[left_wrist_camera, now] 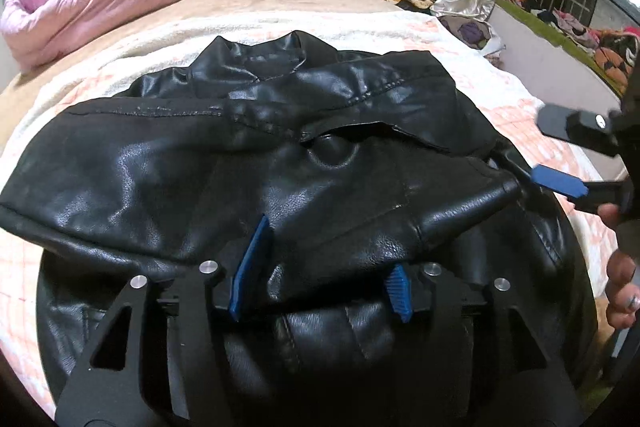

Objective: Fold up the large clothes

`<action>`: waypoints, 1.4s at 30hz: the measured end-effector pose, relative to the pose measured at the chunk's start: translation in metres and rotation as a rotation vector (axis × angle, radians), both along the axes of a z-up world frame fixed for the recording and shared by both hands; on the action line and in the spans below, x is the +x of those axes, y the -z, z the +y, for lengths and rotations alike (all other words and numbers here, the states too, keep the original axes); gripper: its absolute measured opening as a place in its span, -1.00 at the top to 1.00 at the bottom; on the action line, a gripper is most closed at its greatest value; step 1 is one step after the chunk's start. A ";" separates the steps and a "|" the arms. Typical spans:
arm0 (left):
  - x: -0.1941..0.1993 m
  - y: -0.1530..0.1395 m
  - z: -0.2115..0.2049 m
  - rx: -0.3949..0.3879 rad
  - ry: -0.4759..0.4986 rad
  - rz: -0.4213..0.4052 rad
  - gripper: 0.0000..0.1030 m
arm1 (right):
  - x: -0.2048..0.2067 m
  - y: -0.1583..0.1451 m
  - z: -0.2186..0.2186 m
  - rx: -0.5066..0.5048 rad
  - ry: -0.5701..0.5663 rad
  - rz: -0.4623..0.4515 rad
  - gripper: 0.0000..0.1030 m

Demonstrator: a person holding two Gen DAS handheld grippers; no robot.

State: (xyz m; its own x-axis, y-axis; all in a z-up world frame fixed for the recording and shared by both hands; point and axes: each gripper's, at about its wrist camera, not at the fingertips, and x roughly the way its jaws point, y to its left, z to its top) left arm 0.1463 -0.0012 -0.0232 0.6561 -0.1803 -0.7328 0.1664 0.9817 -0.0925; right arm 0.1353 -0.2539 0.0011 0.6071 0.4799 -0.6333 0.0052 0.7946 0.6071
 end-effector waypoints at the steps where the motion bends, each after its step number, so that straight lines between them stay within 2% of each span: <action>1: -0.001 0.000 0.001 -0.008 0.002 0.004 -0.07 | 0.001 -0.001 0.003 0.015 -0.012 0.002 -0.91; 2: -0.003 -0.001 0.002 -0.024 0.008 0.009 -0.29 | 0.003 0.000 0.009 0.042 -0.033 0.004 -0.91; 4: -0.007 -0.003 0.003 -0.052 0.022 0.006 -0.50 | 0.009 0.002 0.017 0.100 -0.065 0.022 -0.86; 5: -0.010 -0.004 0.003 -0.053 0.023 0.004 -0.50 | 0.012 0.004 0.021 0.132 -0.080 0.036 -0.72; 8: -0.016 -0.005 0.006 -0.073 0.035 0.014 -0.55 | 0.025 0.015 0.034 0.205 -0.104 0.105 -0.51; 9: -0.018 -0.006 0.007 -0.086 0.041 0.018 -0.57 | 0.027 0.016 0.037 0.206 -0.106 0.116 -0.47; 13: -0.031 -0.014 0.018 -0.123 0.049 0.008 -0.65 | 0.036 0.020 0.048 0.211 -0.116 0.144 -0.11; 16: -0.039 -0.021 0.032 -0.159 0.031 0.003 -0.66 | 0.040 0.022 0.055 0.178 -0.118 0.149 0.06; 21: -0.053 -0.034 0.066 -0.166 -0.045 -0.030 -0.69 | 0.040 0.020 0.066 0.101 -0.132 0.123 0.24; 22: -0.054 -0.037 0.073 -0.171 -0.062 -0.036 -0.70 | 0.040 0.021 0.067 0.090 -0.135 0.115 0.40; 23: -0.056 -0.038 0.081 -0.175 -0.077 -0.042 -0.70 | 0.039 0.018 0.068 0.077 -0.140 0.096 0.65; 24: -0.057 -0.041 0.088 -0.175 -0.096 -0.048 -0.70 | 0.040 0.016 0.070 0.069 -0.146 0.082 0.77; 26: -0.059 -0.044 0.108 -0.174 -0.150 -0.056 -0.73 | 0.040 0.005 0.074 0.036 -0.154 0.027 0.79; 29: -0.059 -0.044 0.134 -0.170 -0.215 -0.057 -0.73 | 0.037 -0.027 0.085 -0.070 -0.187 -0.086 0.82; 31: -0.060 -0.046 0.149 -0.166 -0.256 -0.057 -0.73 | 0.037 -0.057 0.094 -0.156 -0.235 -0.176 0.88; 35: -0.062 -0.057 0.173 -0.185 -0.326 -0.086 -0.73 | 0.035 -0.118 0.101 -0.308 -0.307 -0.348 0.89; 39: -0.059 -0.066 0.184 -0.190 -0.371 -0.103 -0.75 | 0.036 -0.149 0.091 -0.409 -0.292 -0.435 0.90; 42: -0.052 -0.066 0.187 -0.216 -0.396 -0.091 -0.75 | 0.042 -0.149 0.085 -0.460 -0.288 -0.443 0.90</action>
State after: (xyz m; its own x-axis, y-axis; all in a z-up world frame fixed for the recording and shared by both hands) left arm 0.0945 0.1861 0.0424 0.7649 -0.0454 -0.6425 -0.2006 0.9311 -0.3046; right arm 0.1774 -0.1685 0.1501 0.7438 0.4036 -0.5327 -0.4150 0.9037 0.1053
